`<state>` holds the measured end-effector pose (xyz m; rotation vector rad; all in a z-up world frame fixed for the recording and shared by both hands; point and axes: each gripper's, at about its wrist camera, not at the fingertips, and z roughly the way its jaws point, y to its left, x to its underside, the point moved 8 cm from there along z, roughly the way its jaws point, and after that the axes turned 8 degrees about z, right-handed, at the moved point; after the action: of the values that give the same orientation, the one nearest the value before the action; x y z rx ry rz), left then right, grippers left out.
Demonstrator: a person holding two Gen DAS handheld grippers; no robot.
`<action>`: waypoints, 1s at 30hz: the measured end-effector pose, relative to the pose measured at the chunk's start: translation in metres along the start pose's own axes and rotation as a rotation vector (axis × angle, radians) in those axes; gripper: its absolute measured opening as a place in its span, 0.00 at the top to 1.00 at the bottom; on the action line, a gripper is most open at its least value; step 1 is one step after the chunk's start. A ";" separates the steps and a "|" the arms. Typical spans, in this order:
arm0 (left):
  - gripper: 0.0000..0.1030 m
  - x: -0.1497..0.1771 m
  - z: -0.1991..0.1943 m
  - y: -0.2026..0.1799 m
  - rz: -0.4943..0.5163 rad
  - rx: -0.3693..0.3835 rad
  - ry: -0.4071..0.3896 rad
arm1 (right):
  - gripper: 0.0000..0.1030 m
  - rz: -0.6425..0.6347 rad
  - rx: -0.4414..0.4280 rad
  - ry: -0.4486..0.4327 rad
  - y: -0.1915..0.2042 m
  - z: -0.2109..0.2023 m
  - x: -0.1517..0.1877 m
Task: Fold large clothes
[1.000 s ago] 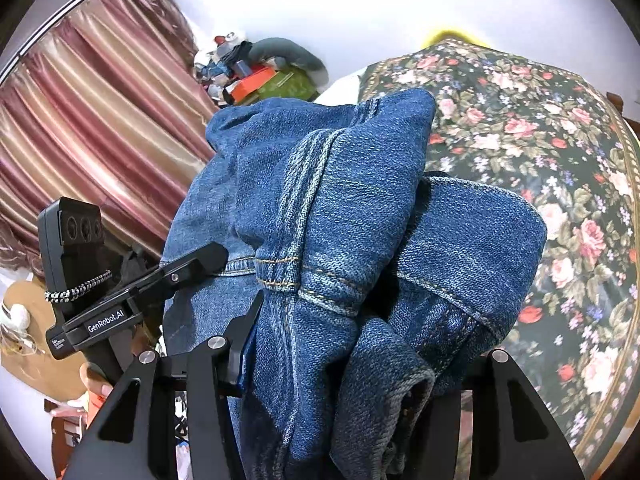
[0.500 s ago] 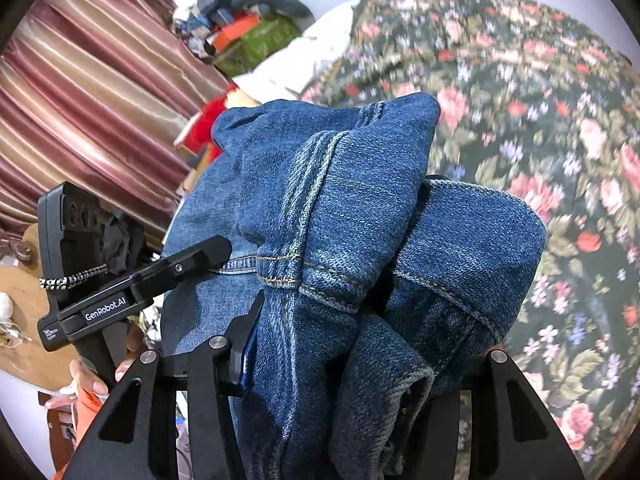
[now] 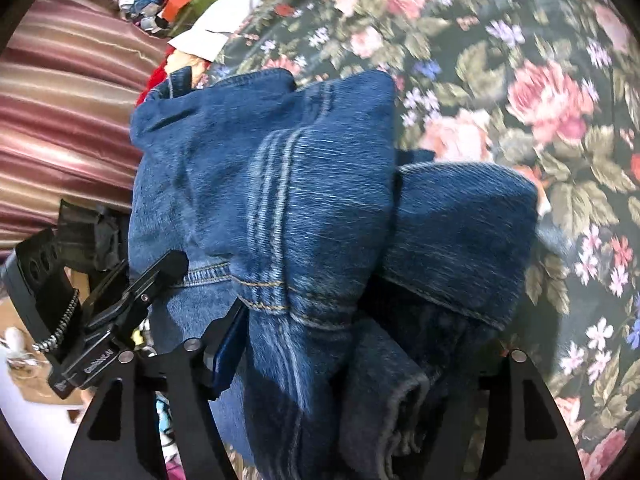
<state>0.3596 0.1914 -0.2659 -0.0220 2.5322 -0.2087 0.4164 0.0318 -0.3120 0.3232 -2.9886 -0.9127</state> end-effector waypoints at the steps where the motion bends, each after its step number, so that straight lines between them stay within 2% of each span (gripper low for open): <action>1: 0.36 -0.001 -0.005 -0.001 0.013 -0.014 -0.001 | 0.31 -0.009 0.005 0.002 0.000 -0.004 0.003; 3: 0.36 -0.003 -0.018 -0.001 0.041 -0.055 -0.016 | 0.31 -0.039 0.023 -0.002 0.002 -0.016 0.008; 5: 0.36 -0.007 -0.038 0.000 0.084 -0.130 -0.062 | 0.31 -0.085 0.087 -0.043 0.004 -0.034 0.013; 8: 0.36 -0.010 -0.059 -0.003 0.143 -0.179 -0.094 | 0.30 -0.164 0.157 -0.123 0.010 -0.058 0.016; 11: 0.33 -0.017 -0.071 -0.008 0.194 -0.216 -0.116 | 0.30 -0.253 0.220 -0.242 0.026 -0.080 0.015; 14: 0.26 -0.035 -0.074 -0.013 0.239 -0.272 -0.148 | 0.29 -0.346 0.224 -0.313 0.052 -0.091 0.011; 16: 0.23 -0.048 -0.071 -0.013 0.245 -0.284 -0.162 | 0.29 -0.373 0.209 -0.337 0.067 -0.094 0.006; 20: 0.23 -0.074 -0.045 -0.005 0.240 -0.307 -0.129 | 0.27 -0.378 0.210 -0.331 0.088 -0.071 -0.017; 25: 0.23 -0.094 0.000 0.017 0.222 -0.348 -0.063 | 0.27 -0.413 0.267 -0.240 0.080 -0.027 -0.034; 28: 0.21 -0.094 0.028 0.032 0.167 -0.324 -0.011 | 0.27 -0.452 0.362 -0.221 0.057 -0.009 -0.042; 30: 0.16 -0.092 0.045 0.042 0.115 -0.271 0.012 | 0.26 -0.455 0.345 -0.209 0.043 -0.005 -0.045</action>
<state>0.4620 0.2322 -0.2577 0.0185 2.5454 0.1816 0.4524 0.0727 -0.2817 1.0024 -3.3279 -0.4493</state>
